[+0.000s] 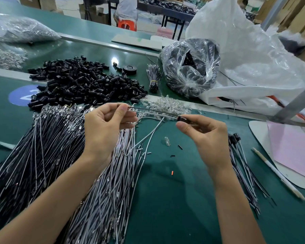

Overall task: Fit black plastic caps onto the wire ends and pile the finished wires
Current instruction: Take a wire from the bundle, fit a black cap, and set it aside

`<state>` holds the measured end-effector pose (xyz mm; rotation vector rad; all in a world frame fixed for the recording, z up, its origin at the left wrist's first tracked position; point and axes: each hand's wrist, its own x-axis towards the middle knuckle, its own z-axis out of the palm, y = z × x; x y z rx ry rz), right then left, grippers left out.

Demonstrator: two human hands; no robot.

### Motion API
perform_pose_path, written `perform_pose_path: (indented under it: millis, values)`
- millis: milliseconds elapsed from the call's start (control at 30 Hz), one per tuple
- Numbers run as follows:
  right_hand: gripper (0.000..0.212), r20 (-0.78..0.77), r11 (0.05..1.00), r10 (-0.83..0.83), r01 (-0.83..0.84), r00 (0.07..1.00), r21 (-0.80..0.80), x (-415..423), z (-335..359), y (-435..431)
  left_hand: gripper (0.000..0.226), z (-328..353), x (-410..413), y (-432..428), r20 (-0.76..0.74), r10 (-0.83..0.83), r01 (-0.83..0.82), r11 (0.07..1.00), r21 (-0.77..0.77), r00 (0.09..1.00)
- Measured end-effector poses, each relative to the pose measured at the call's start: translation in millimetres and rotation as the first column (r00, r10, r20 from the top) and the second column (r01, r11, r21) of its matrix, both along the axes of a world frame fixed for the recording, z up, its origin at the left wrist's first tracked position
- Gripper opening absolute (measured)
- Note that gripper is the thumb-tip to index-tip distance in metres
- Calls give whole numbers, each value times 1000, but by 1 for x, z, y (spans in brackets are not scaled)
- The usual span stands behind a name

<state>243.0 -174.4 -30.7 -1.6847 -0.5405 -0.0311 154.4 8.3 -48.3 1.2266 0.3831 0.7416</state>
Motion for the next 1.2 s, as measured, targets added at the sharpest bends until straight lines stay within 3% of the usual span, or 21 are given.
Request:
perform_pose_path:
  millis: [200,333,433,500,567,667,800,933,1200]
  values:
    - [19,-164,975,100,-64,981,212,3,1,-4,9,-2,1,0,-39,-33,32,998,-47,999]
    - [17,-271,897,245,-112,931,427,4,3,-7,9,-3,2,-2,-74,-113,109,993,-53,991]
    - [18,-323,771,400,-124,858,625,2,2,-3,7,-2,0,-5,-135,-277,271,960,-64,951]
    - [31,-361,695,451,-68,816,716,2,3,-1,17,-2,-1,-7,-191,-423,420,906,-59,886]
    - [28,-387,664,433,2,814,747,2,4,0,31,-2,-2,-11,-238,-523,532,846,-31,818]
    - [13,-390,753,335,6,858,658,0,4,1,42,0,-1,-12,-220,-508,524,851,17,832]
    - [16,-354,890,378,-230,855,394,-13,-1,12,36,3,-2,-12,-86,-453,457,889,26,887]
    - [10,-261,926,364,-316,894,208,-27,-8,27,27,4,-4,-18,-33,-424,425,902,80,905]
    - [6,-218,951,307,-292,926,98,-29,-5,27,28,7,-4,-17,70,-333,332,943,33,940]
